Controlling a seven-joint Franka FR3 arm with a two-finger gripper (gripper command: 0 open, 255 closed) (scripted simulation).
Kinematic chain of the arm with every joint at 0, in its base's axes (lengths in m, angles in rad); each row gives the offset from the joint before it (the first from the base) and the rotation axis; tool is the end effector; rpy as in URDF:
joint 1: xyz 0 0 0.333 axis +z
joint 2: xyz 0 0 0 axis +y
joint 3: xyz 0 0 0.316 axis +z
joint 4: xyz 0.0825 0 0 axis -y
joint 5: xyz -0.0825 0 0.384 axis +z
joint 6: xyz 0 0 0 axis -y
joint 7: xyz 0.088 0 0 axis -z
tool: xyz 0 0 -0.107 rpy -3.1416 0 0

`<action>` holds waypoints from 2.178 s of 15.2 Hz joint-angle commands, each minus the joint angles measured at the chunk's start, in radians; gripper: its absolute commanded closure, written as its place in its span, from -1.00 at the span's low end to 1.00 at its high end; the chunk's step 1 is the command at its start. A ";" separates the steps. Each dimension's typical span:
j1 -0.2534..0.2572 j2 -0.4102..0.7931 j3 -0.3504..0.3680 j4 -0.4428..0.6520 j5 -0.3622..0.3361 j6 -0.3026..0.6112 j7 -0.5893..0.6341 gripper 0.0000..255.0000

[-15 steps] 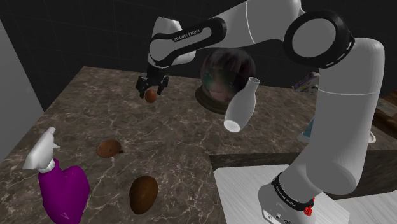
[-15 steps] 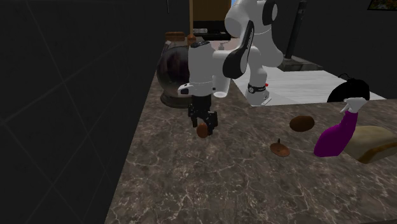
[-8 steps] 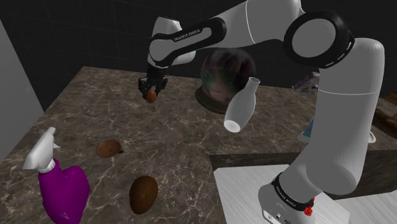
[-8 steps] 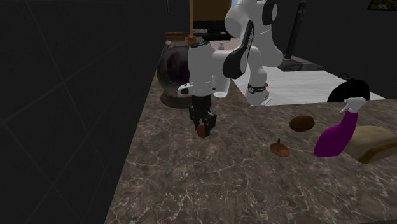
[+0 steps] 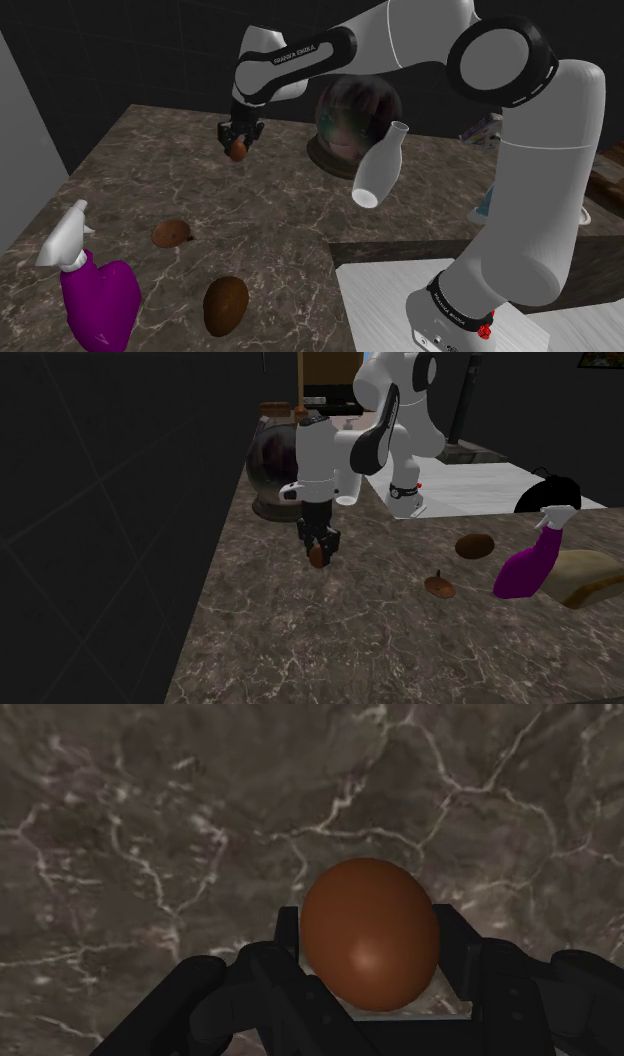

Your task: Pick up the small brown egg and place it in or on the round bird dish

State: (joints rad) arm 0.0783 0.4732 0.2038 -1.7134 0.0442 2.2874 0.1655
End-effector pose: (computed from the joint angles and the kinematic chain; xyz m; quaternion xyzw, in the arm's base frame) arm 0.6538 0.1754 0.3304 -0.9960 -0.0311 -0.0393 0.0734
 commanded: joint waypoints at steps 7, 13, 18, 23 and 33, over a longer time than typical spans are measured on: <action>-0.003 -0.045 0.004 0.040 0.005 -0.083 0.005 1.00; -0.004 -0.074 0.006 0.079 0.008 -0.152 0.010 1.00; -0.005 -0.093 0.007 0.120 0.009 -0.211 0.014 1.00; 0.042 -0.155 0.031 0.031 0.006 -0.175 0.088 1.00; 0.171 -0.247 0.100 -0.101 -0.017 -0.116 0.300 1.00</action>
State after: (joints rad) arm 0.2376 0.2352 0.2976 -1.8015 0.0290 2.1658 0.4435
